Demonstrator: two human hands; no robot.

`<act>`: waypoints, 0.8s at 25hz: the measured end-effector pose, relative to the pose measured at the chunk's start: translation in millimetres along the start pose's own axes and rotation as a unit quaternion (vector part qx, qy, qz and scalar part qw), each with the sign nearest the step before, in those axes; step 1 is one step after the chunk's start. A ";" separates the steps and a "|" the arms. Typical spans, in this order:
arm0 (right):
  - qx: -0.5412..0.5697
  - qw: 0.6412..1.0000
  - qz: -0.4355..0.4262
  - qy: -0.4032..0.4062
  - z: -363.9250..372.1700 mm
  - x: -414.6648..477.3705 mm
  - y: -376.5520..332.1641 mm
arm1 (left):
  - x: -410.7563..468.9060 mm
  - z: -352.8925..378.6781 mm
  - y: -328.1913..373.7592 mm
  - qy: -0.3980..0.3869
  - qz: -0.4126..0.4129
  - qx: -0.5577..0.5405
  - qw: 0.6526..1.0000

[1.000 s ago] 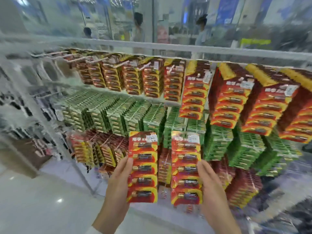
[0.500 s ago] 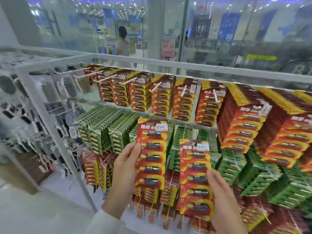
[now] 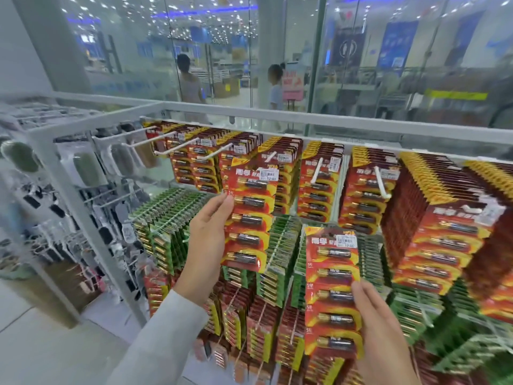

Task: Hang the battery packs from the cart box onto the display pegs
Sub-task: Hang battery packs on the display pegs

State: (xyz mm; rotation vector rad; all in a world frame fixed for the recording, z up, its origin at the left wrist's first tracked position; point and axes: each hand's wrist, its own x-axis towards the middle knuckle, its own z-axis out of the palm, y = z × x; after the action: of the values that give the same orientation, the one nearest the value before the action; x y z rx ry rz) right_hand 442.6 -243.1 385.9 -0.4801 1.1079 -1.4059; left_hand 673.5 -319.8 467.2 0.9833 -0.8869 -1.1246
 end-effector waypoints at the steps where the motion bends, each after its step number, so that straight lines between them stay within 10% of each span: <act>1: 0.002 1.000 0.002 -0.001 0.3 1.6 -1.2 | 1.6 -0.9 -1.3 -0.001 -0.002 0.002 1.000; 20: 0.057 0.997 -0.042 0.039 18.1 -9.5 3.2 | 29.6 -15.8 -27.9 -0.039 -0.032 -0.027 0.998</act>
State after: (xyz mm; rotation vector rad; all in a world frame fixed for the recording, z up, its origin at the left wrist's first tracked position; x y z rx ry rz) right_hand 461.1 -239.7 394.6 -0.3966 1.0725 -1.5633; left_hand 685.9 -349.8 438.0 0.9332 -0.8876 -1.2414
